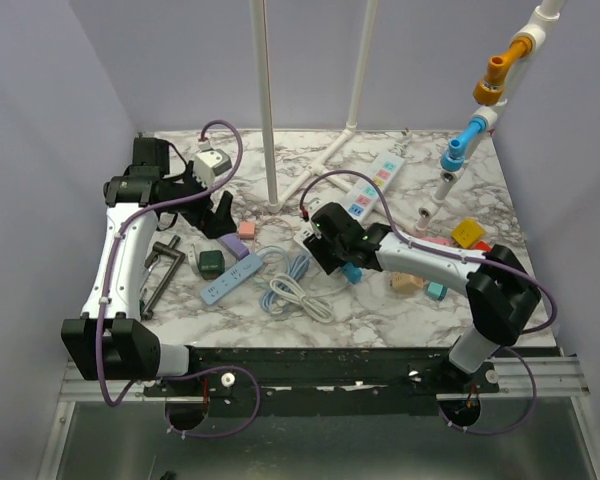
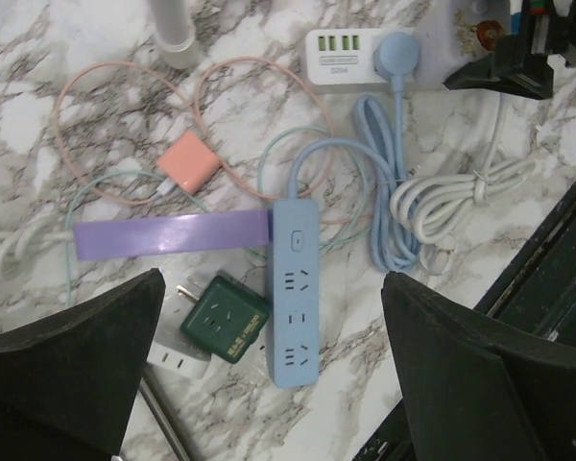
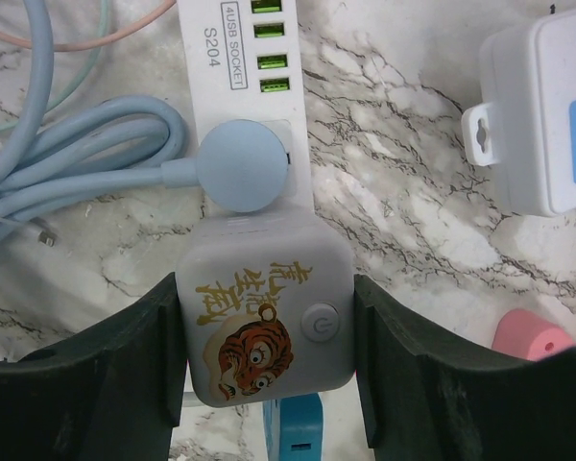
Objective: Pull the plug off the socket
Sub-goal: Remove the plug from the socket.
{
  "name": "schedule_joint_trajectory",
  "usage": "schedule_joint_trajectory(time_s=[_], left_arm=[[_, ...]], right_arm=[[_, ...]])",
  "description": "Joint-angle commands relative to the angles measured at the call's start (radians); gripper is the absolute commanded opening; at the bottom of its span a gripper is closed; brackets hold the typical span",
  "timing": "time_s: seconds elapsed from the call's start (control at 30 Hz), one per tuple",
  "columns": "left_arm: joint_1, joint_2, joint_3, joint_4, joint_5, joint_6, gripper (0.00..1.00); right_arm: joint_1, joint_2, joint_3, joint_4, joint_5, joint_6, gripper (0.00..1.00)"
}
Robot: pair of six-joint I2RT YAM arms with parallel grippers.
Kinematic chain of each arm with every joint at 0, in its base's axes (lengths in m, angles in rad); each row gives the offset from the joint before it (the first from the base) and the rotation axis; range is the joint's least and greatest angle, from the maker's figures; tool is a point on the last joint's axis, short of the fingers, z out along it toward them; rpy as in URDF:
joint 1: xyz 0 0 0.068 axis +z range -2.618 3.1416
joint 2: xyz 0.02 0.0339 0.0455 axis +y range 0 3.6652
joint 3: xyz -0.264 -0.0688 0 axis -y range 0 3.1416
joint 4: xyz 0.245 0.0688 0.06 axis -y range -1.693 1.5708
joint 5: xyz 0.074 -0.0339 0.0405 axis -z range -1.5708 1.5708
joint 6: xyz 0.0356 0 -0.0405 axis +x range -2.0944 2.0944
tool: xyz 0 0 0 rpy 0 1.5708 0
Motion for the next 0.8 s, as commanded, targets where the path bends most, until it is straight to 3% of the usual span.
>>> schedule_joint_trajectory(time_s=[0.0, 0.23, 0.37, 0.57, 0.77], left_arm=[[-0.098, -0.031, -0.051, 0.029, 0.065, 0.1, 0.98], [-0.216, 0.002, -0.116, 0.103, 0.125, 0.125, 0.98], [-0.235, 0.035, -0.157, 0.234, 0.17, -0.005, 0.98], [-0.237, 0.131, -0.163, 0.426, 0.206, -0.373, 0.98], [-0.281, 0.261, -0.14, 0.431, 0.2, -0.463, 0.98]], right_arm=[[0.005, -0.116, 0.016, 0.035, -0.01, -0.025, 0.01], [0.005, -0.284, -0.08, 0.118, -0.09, -0.032, 0.01], [0.005, -0.356, -0.123, 0.155, -0.105, -0.032, 0.01], [0.005, -0.401, -0.179, 0.184, -0.135, -0.035, 0.01], [0.008, -0.445, -0.216, 0.219, -0.155, -0.048, 0.01]])
